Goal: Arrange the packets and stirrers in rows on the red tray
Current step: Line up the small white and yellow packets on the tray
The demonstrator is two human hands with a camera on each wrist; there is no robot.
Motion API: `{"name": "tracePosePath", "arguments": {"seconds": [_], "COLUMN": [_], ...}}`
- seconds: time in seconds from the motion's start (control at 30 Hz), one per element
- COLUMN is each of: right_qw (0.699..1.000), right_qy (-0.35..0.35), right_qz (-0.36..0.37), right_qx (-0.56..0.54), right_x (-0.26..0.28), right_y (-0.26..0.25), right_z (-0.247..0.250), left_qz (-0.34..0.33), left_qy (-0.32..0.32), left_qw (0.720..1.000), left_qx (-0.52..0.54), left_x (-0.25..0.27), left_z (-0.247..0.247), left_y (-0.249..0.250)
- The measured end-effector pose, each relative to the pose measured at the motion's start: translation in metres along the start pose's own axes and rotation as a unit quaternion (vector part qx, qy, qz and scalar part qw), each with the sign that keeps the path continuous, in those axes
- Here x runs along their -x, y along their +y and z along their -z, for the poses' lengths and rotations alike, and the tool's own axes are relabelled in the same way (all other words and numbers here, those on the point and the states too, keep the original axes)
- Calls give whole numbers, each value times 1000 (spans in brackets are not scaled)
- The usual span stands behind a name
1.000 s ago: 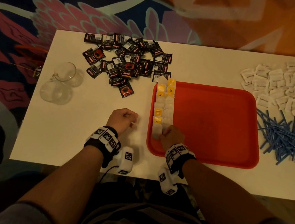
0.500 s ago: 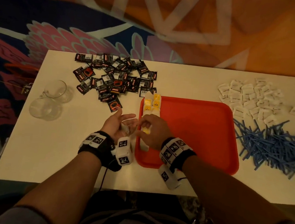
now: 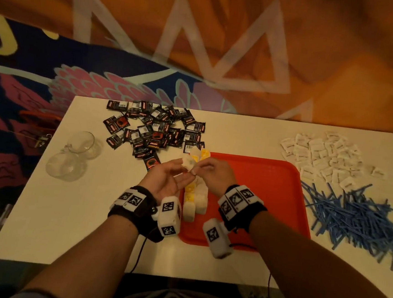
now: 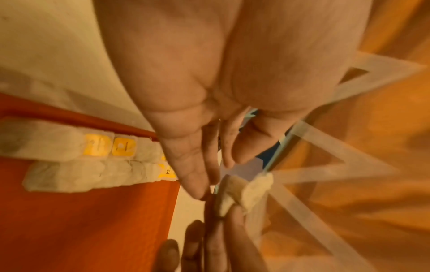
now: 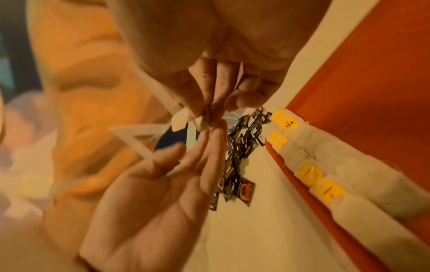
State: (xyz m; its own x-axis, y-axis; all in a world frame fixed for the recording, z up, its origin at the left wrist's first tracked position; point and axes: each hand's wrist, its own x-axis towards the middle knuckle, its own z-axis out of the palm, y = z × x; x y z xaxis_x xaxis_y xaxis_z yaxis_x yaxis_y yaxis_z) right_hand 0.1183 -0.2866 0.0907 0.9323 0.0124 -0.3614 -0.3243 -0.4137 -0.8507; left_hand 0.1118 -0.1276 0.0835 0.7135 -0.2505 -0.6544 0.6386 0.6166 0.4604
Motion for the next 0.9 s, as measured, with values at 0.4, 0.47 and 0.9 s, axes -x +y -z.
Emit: {"name": "tracePosePath", "arguments": {"seconds": [0.4, 0.47, 0.9], "right_qw": [981, 982, 987], "right_qy": [-84, -89, 24], "right_qz": [-89, -84, 158], "right_qx": [-152, -144, 2], "right_x": [-2, -3, -3], "right_y": [-5, -2, -1], "right_z": [18, 19, 20], "left_qz": [-346, -362, -343], "left_qy": [-3, -3, 10], "left_qw": [747, 717, 750], "left_qx": [-568, -596, -566], "left_x": [10, 8, 7], "left_z": [-18, -21, -34], "left_y": [16, 20, 27]}}
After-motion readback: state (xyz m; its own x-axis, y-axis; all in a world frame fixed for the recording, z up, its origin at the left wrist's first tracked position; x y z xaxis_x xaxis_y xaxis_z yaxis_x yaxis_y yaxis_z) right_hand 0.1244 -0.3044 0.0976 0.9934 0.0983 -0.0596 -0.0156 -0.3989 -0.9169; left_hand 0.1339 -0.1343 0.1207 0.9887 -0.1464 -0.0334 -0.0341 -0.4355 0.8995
